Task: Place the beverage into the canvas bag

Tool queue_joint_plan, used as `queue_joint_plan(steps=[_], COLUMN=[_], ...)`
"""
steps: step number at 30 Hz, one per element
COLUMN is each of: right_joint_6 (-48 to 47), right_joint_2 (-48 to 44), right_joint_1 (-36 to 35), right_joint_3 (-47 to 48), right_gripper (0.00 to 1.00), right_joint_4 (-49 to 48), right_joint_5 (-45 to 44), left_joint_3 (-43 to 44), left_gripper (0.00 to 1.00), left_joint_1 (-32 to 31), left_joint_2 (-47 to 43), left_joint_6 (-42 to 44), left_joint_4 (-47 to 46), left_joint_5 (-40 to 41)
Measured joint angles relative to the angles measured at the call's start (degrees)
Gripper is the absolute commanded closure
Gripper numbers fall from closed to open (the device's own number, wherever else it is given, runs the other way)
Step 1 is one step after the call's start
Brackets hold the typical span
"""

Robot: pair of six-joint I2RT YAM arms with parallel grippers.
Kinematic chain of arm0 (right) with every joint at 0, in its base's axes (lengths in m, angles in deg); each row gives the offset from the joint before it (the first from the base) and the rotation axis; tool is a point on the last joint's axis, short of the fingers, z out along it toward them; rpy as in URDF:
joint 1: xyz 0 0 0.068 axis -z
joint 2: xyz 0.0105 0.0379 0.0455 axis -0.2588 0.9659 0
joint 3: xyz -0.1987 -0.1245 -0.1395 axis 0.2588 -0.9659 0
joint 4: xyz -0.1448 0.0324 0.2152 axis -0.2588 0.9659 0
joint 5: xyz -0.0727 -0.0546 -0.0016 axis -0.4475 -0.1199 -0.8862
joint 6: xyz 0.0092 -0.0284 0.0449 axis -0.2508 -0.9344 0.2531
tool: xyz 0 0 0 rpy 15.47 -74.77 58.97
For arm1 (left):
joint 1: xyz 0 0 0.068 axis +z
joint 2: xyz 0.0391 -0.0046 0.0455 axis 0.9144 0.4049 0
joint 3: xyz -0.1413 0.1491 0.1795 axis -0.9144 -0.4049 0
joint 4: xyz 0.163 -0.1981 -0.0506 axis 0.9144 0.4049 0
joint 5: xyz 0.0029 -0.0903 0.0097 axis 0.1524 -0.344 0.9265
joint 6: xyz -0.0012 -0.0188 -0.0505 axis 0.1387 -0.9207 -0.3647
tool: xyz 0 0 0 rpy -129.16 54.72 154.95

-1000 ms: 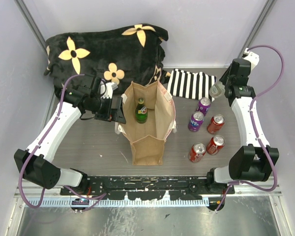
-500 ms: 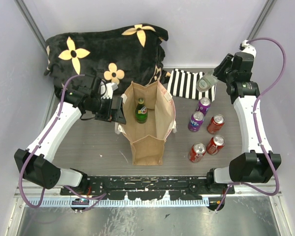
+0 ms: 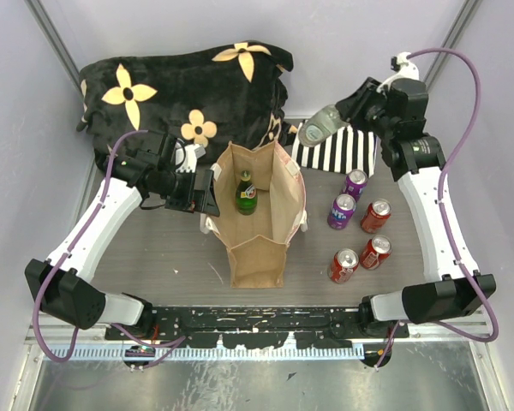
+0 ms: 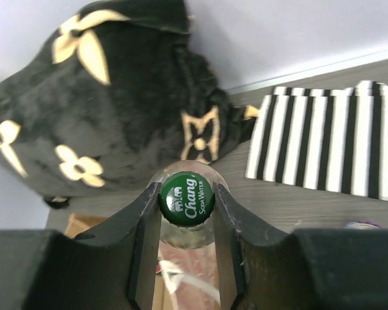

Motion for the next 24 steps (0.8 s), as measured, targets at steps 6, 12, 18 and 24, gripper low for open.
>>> queue_joint_plan(steps=[6, 12, 18, 24], right_joint_6=[0.9, 0.98, 0.59, -0.81], right_joint_2=[0.0, -0.02, -0.09, -0.11], right_joint_1=[-9.35, -17.9, -22.8, -26.64], right_joint_3=[2.29, 2.27, 0.17, -5.33], right_gripper=[0.99, 0.99, 0.99, 0.99], right_joint_4=[-0.37, -0.17, -0.79, -0.76], right_joint_5=[0.15, -0.79, -3.34, -6.82], left_joint_3=[0.0, 0.0, 0.0, 0.0], left_gripper=[0.02, 0.02, 0.02, 0.02], left_joint_1=[0.0, 0.0, 0.0, 0.0], left_joint_2=[0.02, 0.02, 0.02, 0.02], left_joint_6=[-0.04, -0.26, -0.37, -0.46], left_joint_4=[0.0, 0.0, 0.0, 0.0], left_joint_5=[0.0, 0.0, 0.02, 0.02])
